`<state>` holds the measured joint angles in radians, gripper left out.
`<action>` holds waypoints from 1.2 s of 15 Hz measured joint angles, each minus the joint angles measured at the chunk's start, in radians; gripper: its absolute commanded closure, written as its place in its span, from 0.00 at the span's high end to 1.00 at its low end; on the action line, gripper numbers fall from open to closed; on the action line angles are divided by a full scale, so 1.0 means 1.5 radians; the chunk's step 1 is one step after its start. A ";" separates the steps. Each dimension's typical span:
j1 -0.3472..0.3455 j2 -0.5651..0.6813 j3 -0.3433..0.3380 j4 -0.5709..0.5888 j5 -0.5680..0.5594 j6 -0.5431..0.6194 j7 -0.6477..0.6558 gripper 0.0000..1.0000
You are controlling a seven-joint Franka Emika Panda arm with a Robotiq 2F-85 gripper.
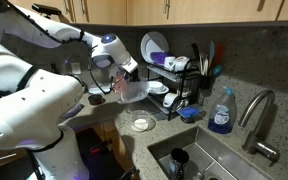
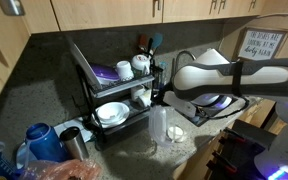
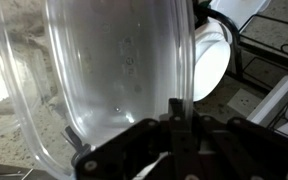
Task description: Transfer the contents in the rectangular bowl to the circular one
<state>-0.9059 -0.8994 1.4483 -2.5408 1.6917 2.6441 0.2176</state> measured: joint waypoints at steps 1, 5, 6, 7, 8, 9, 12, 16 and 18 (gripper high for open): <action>0.006 0.012 0.000 0.002 -0.015 0.000 0.001 0.01; 0.026 0.063 0.000 0.012 -0.082 0.000 0.003 0.01; 0.030 0.076 0.000 0.014 -0.100 0.000 0.004 0.01; 0.032 0.089 0.001 0.016 -0.118 0.000 0.005 0.01; 0.033 0.101 0.001 0.018 -0.137 0.000 0.009 0.01; 0.033 0.114 0.002 0.021 -0.159 0.000 0.016 0.01; 0.034 0.151 0.008 0.030 -0.223 0.000 0.040 0.01; 0.032 0.199 0.030 0.045 -0.317 0.000 0.086 0.01; 0.028 0.219 0.048 0.055 -0.365 0.000 0.113 0.01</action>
<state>-0.8644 -0.5711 1.5202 -2.4576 1.1448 2.6442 0.3877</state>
